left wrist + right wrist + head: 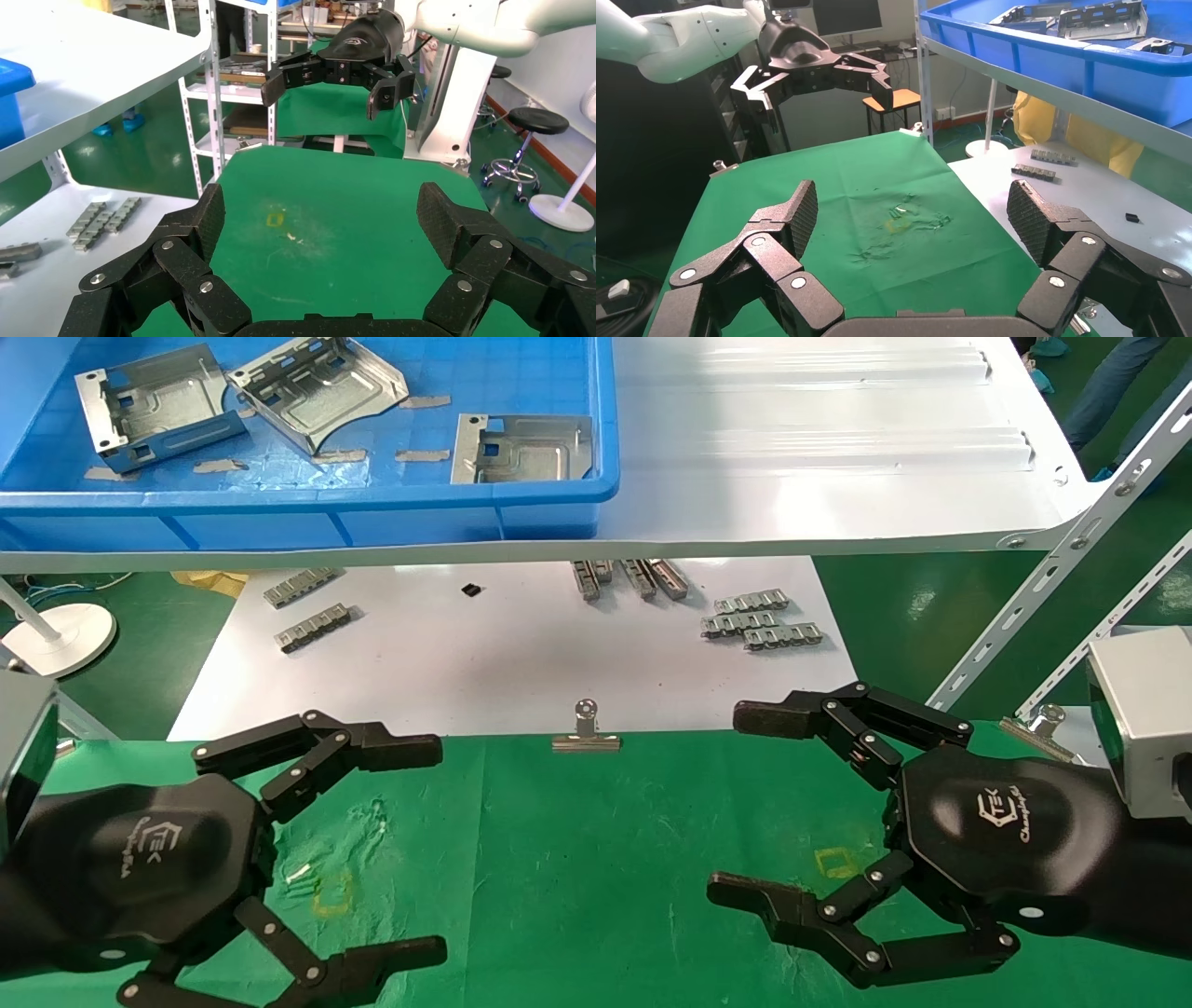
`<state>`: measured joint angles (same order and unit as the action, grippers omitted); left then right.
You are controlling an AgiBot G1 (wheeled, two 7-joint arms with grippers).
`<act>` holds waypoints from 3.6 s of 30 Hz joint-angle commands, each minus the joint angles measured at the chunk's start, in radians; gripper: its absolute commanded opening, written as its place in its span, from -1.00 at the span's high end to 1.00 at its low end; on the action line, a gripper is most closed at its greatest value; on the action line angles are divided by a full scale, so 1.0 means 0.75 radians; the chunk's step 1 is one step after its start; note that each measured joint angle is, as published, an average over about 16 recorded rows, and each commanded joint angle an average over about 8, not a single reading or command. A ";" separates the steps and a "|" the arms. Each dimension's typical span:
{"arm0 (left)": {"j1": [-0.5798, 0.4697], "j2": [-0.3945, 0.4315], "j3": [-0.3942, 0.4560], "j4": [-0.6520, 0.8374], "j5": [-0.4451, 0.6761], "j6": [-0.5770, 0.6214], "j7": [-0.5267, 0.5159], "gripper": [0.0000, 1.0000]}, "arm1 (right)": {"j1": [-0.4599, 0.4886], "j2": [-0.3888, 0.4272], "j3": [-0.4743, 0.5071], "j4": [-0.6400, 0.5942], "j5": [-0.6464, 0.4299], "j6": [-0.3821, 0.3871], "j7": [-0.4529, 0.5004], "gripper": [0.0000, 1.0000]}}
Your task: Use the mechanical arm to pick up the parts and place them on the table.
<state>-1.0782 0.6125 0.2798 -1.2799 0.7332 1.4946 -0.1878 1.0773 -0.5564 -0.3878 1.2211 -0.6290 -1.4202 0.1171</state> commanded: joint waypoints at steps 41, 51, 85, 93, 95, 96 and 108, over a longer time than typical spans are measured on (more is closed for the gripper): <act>0.000 0.000 0.000 0.000 0.000 0.000 0.000 -1.00 | 0.000 0.000 0.000 0.000 0.000 0.000 0.000 1.00; 0.001 0.000 0.000 -0.001 0.000 0.000 0.000 -1.00 | 0.000 0.000 0.000 0.000 0.000 0.000 0.000 1.00; -1.239 0.523 0.404 1.087 0.951 -0.575 -0.312 -1.00 | 0.000 0.000 0.000 0.000 0.000 0.000 0.000 1.00; -1.387 0.649 0.486 1.400 1.094 -0.661 -0.271 0.87 | 0.000 0.000 0.000 0.000 0.000 0.000 0.000 1.00; -1.397 0.664 0.486 1.443 1.097 -0.689 -0.248 1.00 | 0.000 0.000 0.000 0.000 0.000 0.000 0.000 1.00; -1.400 0.670 0.485 1.462 1.096 -0.702 -0.236 1.00 | 0.000 0.000 0.000 0.000 0.000 0.000 0.000 1.00; -1.432 0.712 0.489 1.596 1.107 -0.780 -0.131 1.00 | 0.000 0.000 0.000 0.000 0.000 0.000 0.000 1.00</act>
<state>-2.1501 1.1460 0.6454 -0.0843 1.5623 0.9068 -0.2907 1.0773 -0.5564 -0.3878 1.2211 -0.6290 -1.4202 0.1171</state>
